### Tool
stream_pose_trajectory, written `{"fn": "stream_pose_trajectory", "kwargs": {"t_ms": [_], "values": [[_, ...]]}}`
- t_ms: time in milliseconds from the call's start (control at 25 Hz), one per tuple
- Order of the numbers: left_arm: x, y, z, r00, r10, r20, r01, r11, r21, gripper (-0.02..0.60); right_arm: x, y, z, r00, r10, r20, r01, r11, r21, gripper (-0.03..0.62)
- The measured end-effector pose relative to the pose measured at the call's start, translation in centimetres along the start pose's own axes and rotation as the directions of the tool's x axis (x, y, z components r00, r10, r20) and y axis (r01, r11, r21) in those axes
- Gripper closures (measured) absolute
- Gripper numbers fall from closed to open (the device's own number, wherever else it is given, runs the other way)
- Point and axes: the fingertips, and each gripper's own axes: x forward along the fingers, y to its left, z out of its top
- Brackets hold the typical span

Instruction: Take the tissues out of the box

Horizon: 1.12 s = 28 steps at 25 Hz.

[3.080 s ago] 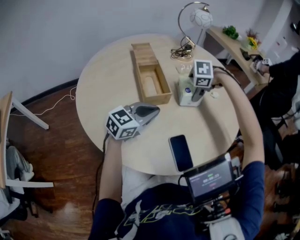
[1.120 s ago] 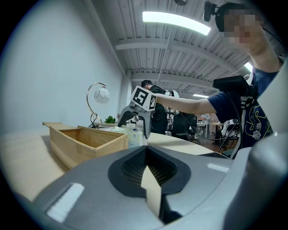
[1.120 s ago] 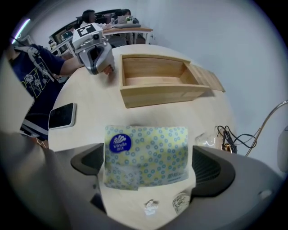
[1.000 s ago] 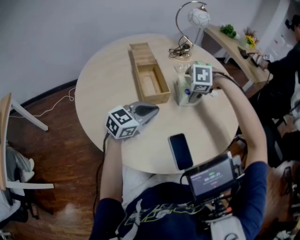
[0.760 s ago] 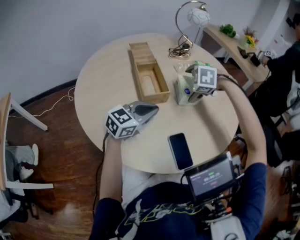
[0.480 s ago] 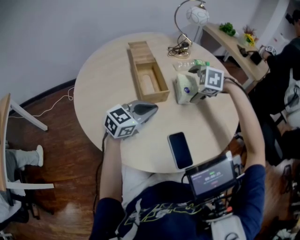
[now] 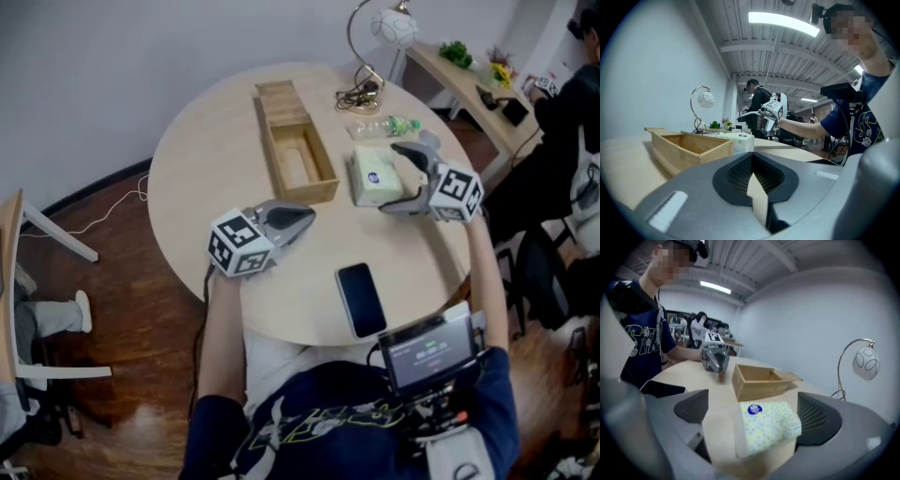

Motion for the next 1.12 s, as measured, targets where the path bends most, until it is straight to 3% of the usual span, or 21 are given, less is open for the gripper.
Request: {"fn": "stream_pose_trajectory", "kwargs": {"t_ms": [80,200,320,400,560,680,760,1120], "values": [[0.0,0.0,0.0,1.000,-0.001,0.001,0.001,1.000,0.000,0.577,-0.9,1.7,2.1,0.978,-0.015,0.209,0.019,1.000,-0.018,0.037],[0.0,0.0,0.1,1.000,0.001,0.004,-0.001,1.000,0.000,0.577,-2.5,4.2,5.5,0.898,-0.035,0.438,0.012,0.998,0.056,0.180],[0.0,0.0,0.1,1.000,0.003,-0.001,-0.003,1.000,-0.001,0.577,-3.6,5.8,6.9,0.792,-0.018,0.610,-0.137,0.969,0.206,0.197],[0.0,-0.1,0.1,1.000,0.002,-0.002,-0.002,1.000,0.000,0.577,-3.6,7.1,7.0,0.748,0.009,0.663,-0.220,0.947,0.235,0.207],[-0.1,0.0,0.2,1.000,0.007,0.000,-0.007,1.000,-0.004,0.577,-2.6,8.7,6.9,0.738,0.062,0.672,-0.259,0.945,0.198,0.321],[-0.1,0.1,0.3,1.000,0.011,0.002,-0.011,1.000,-0.008,0.577,-2.7,8.5,6.6,0.708,0.020,0.706,-0.257,0.938,0.231,0.431],[-0.1,0.1,0.3,1.000,0.007,0.003,-0.007,1.000,-0.005,0.577,-2.7,8.3,6.2,0.708,-0.003,0.706,-0.247,0.936,0.252,0.487],[0.0,0.1,0.2,1.000,0.007,0.001,-0.007,1.000,-0.002,0.577,-2.6,8.3,5.2,0.712,-0.026,0.701,-0.249,0.925,0.288,0.594]]}}
